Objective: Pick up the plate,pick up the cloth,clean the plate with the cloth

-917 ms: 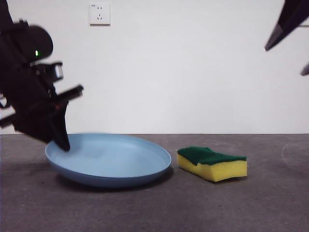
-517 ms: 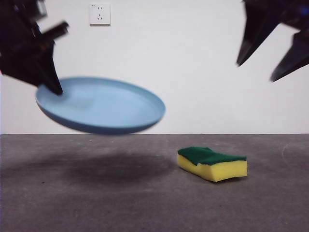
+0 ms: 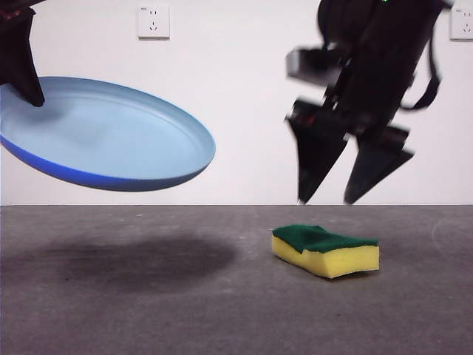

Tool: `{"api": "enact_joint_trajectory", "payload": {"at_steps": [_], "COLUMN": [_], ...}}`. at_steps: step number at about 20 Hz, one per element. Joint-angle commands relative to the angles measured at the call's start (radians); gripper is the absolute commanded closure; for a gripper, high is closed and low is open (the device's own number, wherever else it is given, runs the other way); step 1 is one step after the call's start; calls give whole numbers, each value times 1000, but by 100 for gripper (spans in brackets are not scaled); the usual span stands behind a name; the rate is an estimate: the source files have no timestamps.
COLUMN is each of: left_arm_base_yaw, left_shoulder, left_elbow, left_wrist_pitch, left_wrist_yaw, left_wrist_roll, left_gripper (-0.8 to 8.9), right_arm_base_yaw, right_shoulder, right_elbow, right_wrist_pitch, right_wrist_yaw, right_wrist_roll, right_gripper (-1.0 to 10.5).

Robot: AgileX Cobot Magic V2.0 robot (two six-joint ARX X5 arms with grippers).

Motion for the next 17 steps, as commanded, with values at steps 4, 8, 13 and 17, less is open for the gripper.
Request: {"api": "enact_joint_trajectory", "payload": {"at_steps": [4, 8, 13, 17], "left_arm_base_yaw": [-27, -40, -43, -43], "left_shoulder": [-1, -1, 0, 13], "left_elbow": [-10, -10, -10, -10], "left_wrist_pitch": [-15, -13, -13, 21], "left_wrist_yaw": [1, 0, -3, -35], "left_wrist_roll": [11, 11, 11, 11], "left_gripper": [821, 821, 821, 821], "right_arm_base_yaw": [8, 6, 6, 20], "right_shoulder": [126, 171, 173, 123], "right_elbow": [2, 2, 2, 3], "right_wrist_pitch": [43, 53, 65, 65], "right_wrist_yaw": [5, 5, 6, 5], "right_wrist_roll": [-12, -12, -19, 1], "right_gripper": [549, 617, 958, 962]}}
